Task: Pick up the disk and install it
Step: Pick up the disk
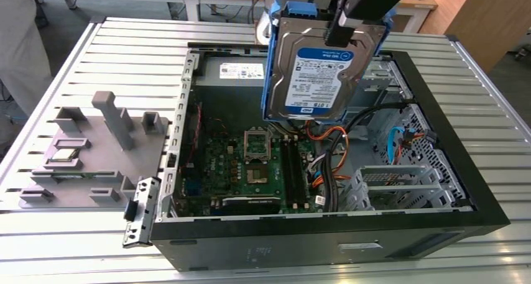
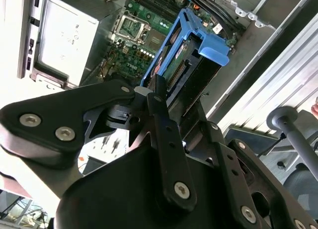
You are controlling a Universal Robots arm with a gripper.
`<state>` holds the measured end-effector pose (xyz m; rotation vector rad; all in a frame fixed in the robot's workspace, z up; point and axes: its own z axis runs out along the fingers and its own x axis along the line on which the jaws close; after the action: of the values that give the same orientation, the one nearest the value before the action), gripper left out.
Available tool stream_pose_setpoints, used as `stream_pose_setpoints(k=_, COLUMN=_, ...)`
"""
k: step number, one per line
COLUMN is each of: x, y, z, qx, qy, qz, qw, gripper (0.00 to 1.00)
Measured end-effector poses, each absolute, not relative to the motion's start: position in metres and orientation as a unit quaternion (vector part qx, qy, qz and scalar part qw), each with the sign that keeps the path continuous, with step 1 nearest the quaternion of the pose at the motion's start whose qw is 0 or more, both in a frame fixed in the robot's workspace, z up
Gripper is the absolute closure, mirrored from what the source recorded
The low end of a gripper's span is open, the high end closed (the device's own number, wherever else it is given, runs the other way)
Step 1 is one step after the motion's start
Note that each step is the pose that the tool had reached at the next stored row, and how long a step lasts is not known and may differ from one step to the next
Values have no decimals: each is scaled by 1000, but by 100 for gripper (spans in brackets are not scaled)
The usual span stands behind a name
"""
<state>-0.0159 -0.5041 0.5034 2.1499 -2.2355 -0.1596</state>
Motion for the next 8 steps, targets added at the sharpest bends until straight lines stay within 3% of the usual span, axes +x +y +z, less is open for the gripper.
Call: stream_pose_setpoints(k=8, x=-5, y=-509, z=503, qx=691, qy=-721, qz=-51, qw=18, gripper=65)
